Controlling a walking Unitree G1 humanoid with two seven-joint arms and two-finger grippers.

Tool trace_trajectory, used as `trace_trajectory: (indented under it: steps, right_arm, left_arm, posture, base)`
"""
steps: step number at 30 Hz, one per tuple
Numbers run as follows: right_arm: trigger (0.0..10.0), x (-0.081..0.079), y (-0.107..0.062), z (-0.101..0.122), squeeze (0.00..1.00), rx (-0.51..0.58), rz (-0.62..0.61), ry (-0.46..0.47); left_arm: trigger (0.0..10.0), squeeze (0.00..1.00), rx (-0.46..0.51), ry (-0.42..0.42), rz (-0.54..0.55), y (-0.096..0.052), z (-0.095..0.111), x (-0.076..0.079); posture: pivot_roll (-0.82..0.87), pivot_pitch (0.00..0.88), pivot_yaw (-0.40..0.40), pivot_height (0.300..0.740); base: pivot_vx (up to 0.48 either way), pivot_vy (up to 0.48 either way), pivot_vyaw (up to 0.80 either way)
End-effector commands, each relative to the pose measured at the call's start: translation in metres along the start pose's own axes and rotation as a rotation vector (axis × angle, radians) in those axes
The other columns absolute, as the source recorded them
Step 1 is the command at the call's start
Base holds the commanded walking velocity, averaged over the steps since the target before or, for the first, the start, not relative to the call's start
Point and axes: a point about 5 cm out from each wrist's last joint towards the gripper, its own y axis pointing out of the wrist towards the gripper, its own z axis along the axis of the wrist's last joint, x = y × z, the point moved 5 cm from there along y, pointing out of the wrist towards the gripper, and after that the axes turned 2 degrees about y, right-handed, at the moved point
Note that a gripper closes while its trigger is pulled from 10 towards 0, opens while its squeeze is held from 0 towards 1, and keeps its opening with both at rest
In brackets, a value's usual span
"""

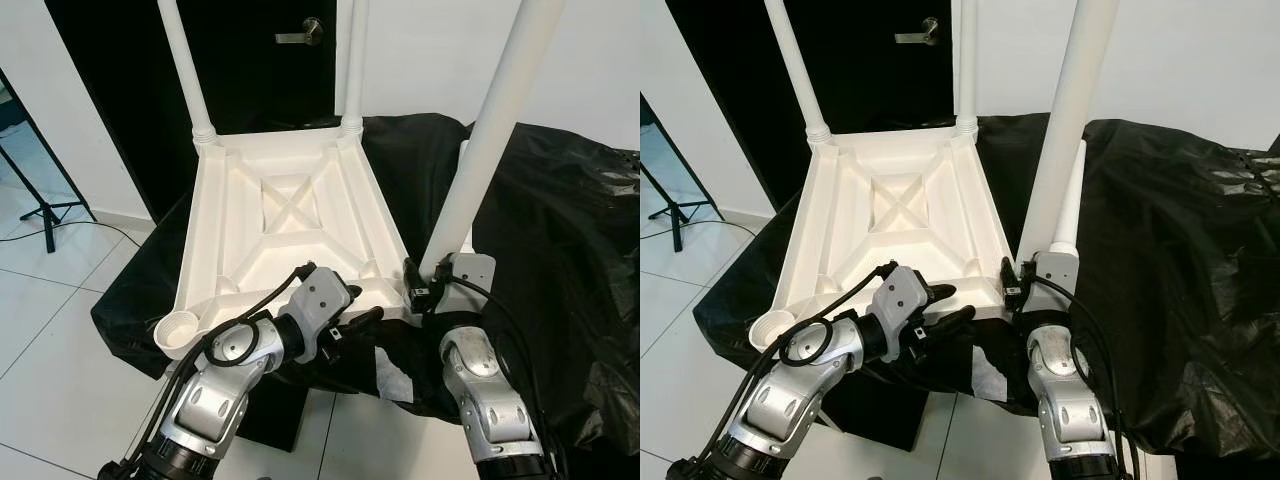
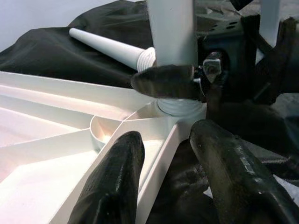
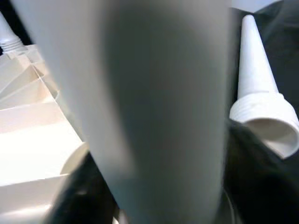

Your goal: Building children table

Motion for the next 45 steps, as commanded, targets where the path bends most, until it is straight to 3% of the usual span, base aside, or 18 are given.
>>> trace_trajectory:
  steps: [1, 5, 16, 17, 18, 19, 32, 33, 34, 35, 36, 45]
  right_arm:
    - [10.0, 0.004, -0.002, -0.002, 1.00, -0.010, 0.046, 0.005]
    - [10.0, 0.008, -0.003, 0.004, 1.00, 0.010, 0.086, -0.005]
    - [10.0, 0.008, -0.003, 0.014, 1.00, 0.037, 0.335, -0.077]
    - [10.0, 0.008, -0.001, 0.015, 0.80, 0.038, 0.391, -0.086]
    - [10.0, 0.008, 0.001, 0.016, 0.27, 0.038, 0.410, -0.094]
    - [10.0, 0.008, 0.002, 0.016, 0.00, 0.037, 0.432, -0.102]
    - [10.0, 0.000, 0.017, 0.016, 0.00, 0.009, 0.650, -0.214]
    - [8.2, 0.000, 0.019, 0.015, 0.00, 0.003, 0.665, -0.214]
    - [8.2, 0.000, 0.019, 0.015, 0.00, 0.003, 0.665, -0.214]
    - [3.7, 0.000, 0.019, 0.015, 0.00, 0.002, 0.685, -0.223]
    - [0.0, 0.000, 0.020, 0.014, 0.00, -0.005, 0.699, -0.226]
    - [0.0, 0.006, 0.018, 0.004, 0.00, -0.046, 0.734, -0.229]
  left_arm:
    - [10.0, 0.00, -0.013, 0.013, 0.020, -0.001, -0.002, -0.002]
    - [10.0, 0.00, -0.014, 0.012, 0.021, -0.001, -0.002, -0.002]
    - [10.0, 0.00, -0.022, 0.012, 0.022, -0.003, -0.006, -0.004]
    - [10.0, 0.00, -0.027, 0.009, 0.021, -0.004, -0.008, -0.004]
    - [10.0, 0.00, -0.027, 0.008, 0.021, -0.004, -0.008, -0.004]
    - [10.0, 0.00, -0.027, 0.007, 0.020, -0.004, -0.008, -0.004]
    - [10.0, 0.00, -0.031, 0.015, 0.008, -0.003, -0.008, -0.003]
    - [10.0, 0.00, -0.029, 0.016, 0.011, -0.003, -0.008, -0.003]
    - [10.0, 0.00, -0.029, 0.016, 0.011, -0.003, -0.008, -0.003]
    - [10.0, 0.00, -0.029, 0.018, 0.012, -0.003, -0.008, -0.004]
    - [10.0, 0.00, -0.028, 0.019, 0.015, -0.003, -0.007, -0.004]
    - [10.0, 0.00, -0.027, 0.019, 0.022, -0.004, -0.007, -0.004]
  posture:
    - [0.00, 0.000, -0.001, 0.740]
    - [0.00, 0.000, -0.001, 0.740]
    - [0.00, 0.000, 0.005, 0.740]
    - [0.00, 0.000, 0.006, 0.740]
    - [0.00, 0.000, 0.007, 0.740]
    - [0.00, 0.000, 0.007, 0.740]
    - [0.01, 0.000, 0.007, 0.740]
    - [0.02, 0.000, 0.001, 0.740]
    - [0.02, 0.000, 0.001, 0.740]
    - [0.02, 0.000, -0.002, 0.740]
    - [0.02, 0.000, -0.004, 0.740]
    - [0.02, 0.000, -0.010, 0.740]
  base:
    - [0.000, 0.000, 0.00]
    - [0.000, 0.000, 0.00]
    - [0.000, 0.000, 0.00]
    - [0.000, 0.000, 0.00]
    - [0.000, 0.000, 0.00]
    - [0.000, 0.000, 0.00]
    - [0.000, 0.000, 0.00]
    - [0.000, 0.000, 0.00]
    - [0.000, 0.000, 0.00]
    - [0.000, 0.000, 0.00]
    - [0.000, 0.000, 0.00]
    - [0.000, 0.000, 0.00]
